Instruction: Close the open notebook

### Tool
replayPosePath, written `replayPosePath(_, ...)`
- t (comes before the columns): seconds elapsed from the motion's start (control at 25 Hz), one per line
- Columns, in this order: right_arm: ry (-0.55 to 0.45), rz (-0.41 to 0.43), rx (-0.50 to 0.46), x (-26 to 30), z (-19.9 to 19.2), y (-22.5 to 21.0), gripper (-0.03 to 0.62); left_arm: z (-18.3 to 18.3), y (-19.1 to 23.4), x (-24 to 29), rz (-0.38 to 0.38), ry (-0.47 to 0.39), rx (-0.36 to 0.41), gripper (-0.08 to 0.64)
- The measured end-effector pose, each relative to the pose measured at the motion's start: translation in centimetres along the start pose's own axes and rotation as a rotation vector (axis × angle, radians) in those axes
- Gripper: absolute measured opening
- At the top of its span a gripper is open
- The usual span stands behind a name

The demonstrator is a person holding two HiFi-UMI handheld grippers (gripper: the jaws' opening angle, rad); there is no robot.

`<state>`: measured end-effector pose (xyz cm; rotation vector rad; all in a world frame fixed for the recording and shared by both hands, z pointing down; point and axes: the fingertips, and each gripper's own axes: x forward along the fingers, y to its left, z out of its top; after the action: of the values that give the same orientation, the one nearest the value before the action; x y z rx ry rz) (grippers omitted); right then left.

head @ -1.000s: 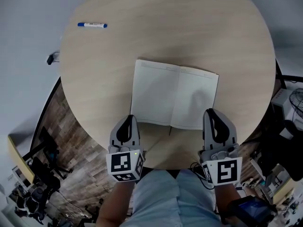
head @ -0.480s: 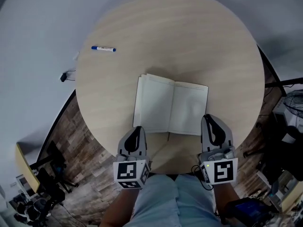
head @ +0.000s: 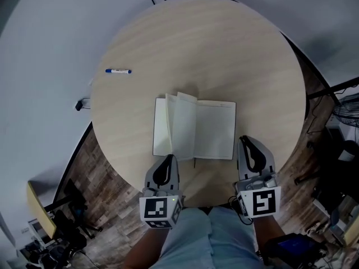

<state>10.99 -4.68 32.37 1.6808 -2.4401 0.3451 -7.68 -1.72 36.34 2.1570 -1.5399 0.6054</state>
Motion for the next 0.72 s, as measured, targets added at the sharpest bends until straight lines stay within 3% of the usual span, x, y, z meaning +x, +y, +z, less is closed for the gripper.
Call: replayPosePath(0.72,0.000,-0.091,0.032,-4.2,-1.8,-4.3,0.049,0.1,-7.1,0.6,-0.122,-0.010,0.058,0.026)
